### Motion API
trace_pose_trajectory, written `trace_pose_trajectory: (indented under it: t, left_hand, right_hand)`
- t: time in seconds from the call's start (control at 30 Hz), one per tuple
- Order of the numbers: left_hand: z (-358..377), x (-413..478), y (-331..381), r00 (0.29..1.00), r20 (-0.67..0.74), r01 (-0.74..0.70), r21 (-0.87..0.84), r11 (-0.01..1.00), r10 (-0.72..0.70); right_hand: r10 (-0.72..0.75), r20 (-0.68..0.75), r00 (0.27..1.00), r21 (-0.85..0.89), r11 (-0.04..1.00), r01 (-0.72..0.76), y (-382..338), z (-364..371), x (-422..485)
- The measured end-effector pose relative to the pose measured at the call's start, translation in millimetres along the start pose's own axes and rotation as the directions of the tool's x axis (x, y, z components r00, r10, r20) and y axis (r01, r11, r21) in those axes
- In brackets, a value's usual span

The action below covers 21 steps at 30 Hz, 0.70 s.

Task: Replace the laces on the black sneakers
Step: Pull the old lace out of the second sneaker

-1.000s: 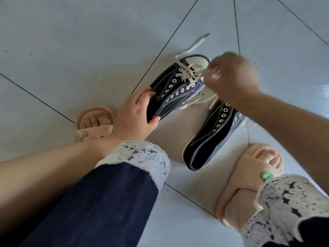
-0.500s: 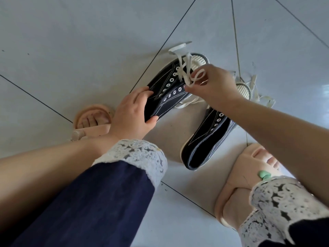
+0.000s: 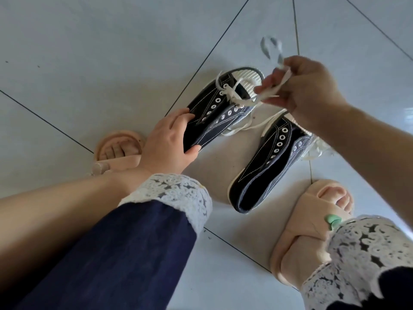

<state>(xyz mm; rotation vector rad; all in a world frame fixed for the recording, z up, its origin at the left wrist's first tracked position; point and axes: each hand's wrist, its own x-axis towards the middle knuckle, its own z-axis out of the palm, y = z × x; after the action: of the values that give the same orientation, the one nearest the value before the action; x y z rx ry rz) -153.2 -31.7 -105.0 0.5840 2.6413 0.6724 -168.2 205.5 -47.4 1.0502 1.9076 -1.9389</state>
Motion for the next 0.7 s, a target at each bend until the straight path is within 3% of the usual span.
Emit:
trace_pose_trajectory:
  t: [0.17, 0.23, 0.27, 0.33, 0.4, 0.43, 0.47, 0.53, 0.63, 0.7]
  left_hand:
    - [0, 0, 1, 1.0, -0.02, -0.019, 0.0, 1.0, 0.019]
    - [0, 1, 1, 1.0, -0.022, -0.022, 0.004, 1.0, 0.022]
    - [0, 0, 1, 1.0, -0.024, -0.02, 0.005, 1.0, 0.02]
    - [0, 0, 2, 1.0, -0.026, -0.01, 0.004, 1.0, 0.01]
    - [0, 0, 2, 1.0, -0.026, -0.006, 0.001, 1.0, 0.006]
    - [0, 0, 2, 1.0, -0.027, -0.008, 0.001, 1.0, 0.008]
    - [0, 0, 2, 1.0, -0.027, -0.01, 0.001, 1.0, 0.01]
    - [1, 0, 2, 1.0, -0.027, -0.01, 0.001, 1.0, 0.01]
    - [1, 0, 2, 1.0, -0.02, -0.014, 0.001, 1.0, 0.014]
    - [0, 1, 2, 1.0, -0.024, -0.01, 0.001, 1.0, 0.01]
  right_hand:
    - [-0.07, -0.051, 0.996, -0.135, 0.989, 0.063, -52, -38, 15]
    - [-0.051, 0.024, 0.998, -0.402, 0.914, 0.057, -59, -47, 18]
    - [-0.007, 0.07, 0.998, -0.607, 0.793, 0.048, -55, -48, 17]
    - [0.08, 0.111, 0.991, -0.892, 0.448, 0.064, -46, -50, 15]
    - [0.049, 0.084, 0.995, -0.992, 0.096, 0.079, -49, -58, 15]
    - [0.022, 0.058, 0.998, -0.998, 0.017, 0.057, -54, -63, 15]
    - [0.011, 0.029, 1.0, -0.999, 0.029, 0.029, -60, -68, 14]
    - [0.034, 0.036, 0.999, -0.973, 0.231, 0.027, -61, -69, 11]
    - [0.13, 0.204, 0.97, -0.841, 0.531, 0.106, -34, -38, -4]
    - [0.148, 0.336, 0.93, -0.786, 0.589, 0.19, -20, -15, -11]
